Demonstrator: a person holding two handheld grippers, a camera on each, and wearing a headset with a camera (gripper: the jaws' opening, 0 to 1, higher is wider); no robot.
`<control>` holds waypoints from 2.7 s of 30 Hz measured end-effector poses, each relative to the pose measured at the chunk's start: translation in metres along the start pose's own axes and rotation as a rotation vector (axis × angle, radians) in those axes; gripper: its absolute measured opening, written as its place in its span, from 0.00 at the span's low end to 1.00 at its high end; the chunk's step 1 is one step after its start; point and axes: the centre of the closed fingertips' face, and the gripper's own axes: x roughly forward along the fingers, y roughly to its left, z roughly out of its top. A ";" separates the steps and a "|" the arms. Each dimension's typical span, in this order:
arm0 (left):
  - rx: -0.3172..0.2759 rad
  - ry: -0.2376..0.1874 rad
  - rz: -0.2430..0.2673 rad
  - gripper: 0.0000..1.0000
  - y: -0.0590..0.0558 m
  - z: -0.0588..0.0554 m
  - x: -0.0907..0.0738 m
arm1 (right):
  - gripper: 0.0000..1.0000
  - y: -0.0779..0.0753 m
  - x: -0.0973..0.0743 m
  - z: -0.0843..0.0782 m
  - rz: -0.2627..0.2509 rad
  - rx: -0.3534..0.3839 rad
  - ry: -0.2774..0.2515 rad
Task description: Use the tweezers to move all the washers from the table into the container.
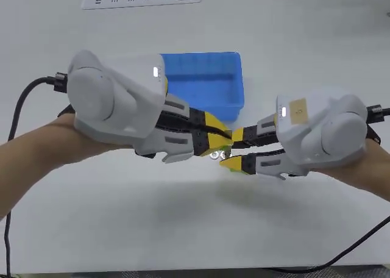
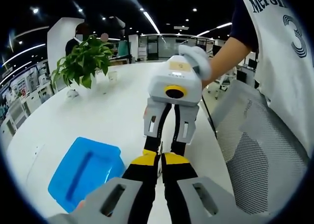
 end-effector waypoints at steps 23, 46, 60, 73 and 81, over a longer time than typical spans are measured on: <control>-0.069 0.007 -0.010 0.07 0.002 0.006 -0.009 | 0.10 -0.004 -0.006 0.011 -0.039 0.017 -0.019; -0.001 -0.021 0.060 0.07 0.016 0.056 -0.058 | 0.10 -0.026 -0.028 0.081 -0.102 -0.068 -0.086; 0.036 -0.049 0.118 0.07 0.051 0.071 -0.080 | 0.10 -0.064 -0.026 0.110 -0.142 -0.125 -0.107; 0.003 -0.059 0.121 0.07 0.097 0.049 -0.075 | 0.10 -0.098 -0.003 0.099 -0.121 -0.131 -0.081; -0.005 -0.047 0.110 0.07 0.112 0.026 -0.061 | 0.10 -0.112 0.017 0.078 -0.101 -0.094 -0.050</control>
